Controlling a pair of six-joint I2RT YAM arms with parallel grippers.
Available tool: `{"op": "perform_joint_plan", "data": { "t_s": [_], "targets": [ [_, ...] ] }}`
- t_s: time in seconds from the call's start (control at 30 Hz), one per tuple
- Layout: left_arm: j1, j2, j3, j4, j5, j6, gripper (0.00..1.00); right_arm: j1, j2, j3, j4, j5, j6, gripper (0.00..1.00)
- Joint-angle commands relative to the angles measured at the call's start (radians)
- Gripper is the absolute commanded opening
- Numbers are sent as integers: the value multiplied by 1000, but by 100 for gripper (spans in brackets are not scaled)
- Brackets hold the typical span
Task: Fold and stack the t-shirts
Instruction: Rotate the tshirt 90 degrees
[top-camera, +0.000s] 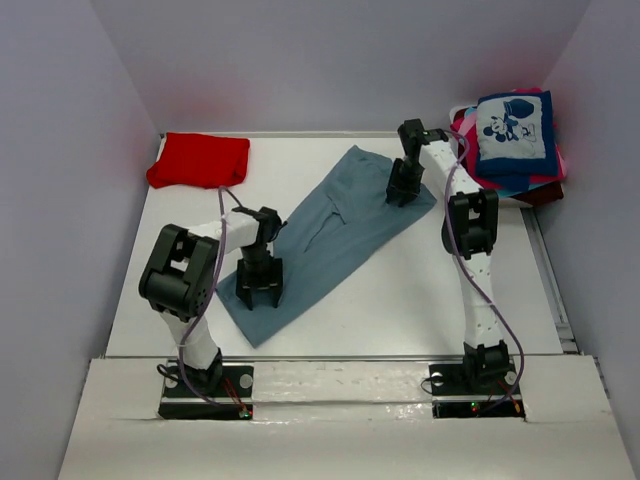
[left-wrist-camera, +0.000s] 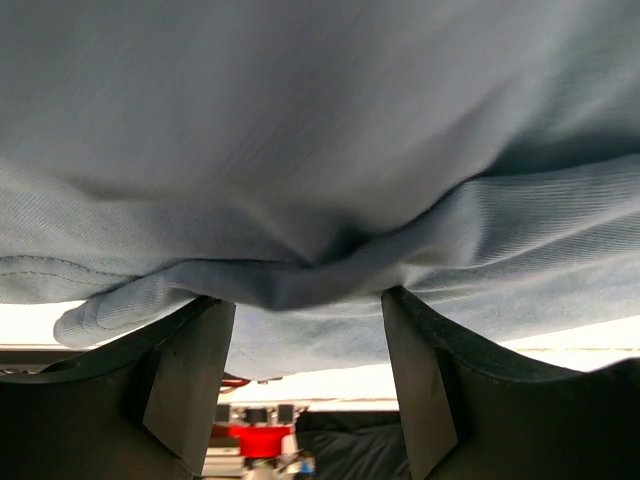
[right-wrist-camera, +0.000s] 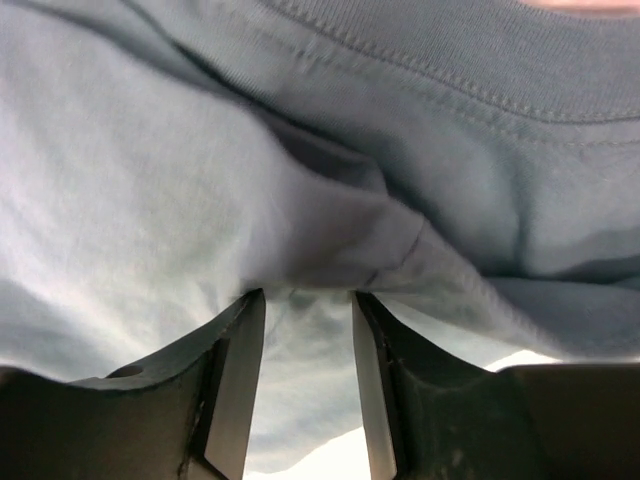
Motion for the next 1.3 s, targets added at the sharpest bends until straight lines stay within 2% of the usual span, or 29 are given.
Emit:
{"op": "perform_joint_plan", "data": {
  "t_s": [0.0,0.37,0.6,0.97,1.13,1.27],
  "targets": [
    [-102,44,21,14,53,-5,72,-6,48,77,37,-32,-19,48],
    [-311,74,112,0,143,-11,70,-6,117,126,101,-122,-17,58],
    [-417,92,162,19,205,-13,70,-6,144,164,167,-154,-25,70],
    [-569,117,239,46,290,-36,69,-6,179,212,253,-223,-25,77],
    [-581,74,290,39,231,-66,69,-6,135,181,256,-225,-31,79],
    [-581,58,397,0,95,-91,69,-6,27,101,269,-193,-45,81]
  ]
}}
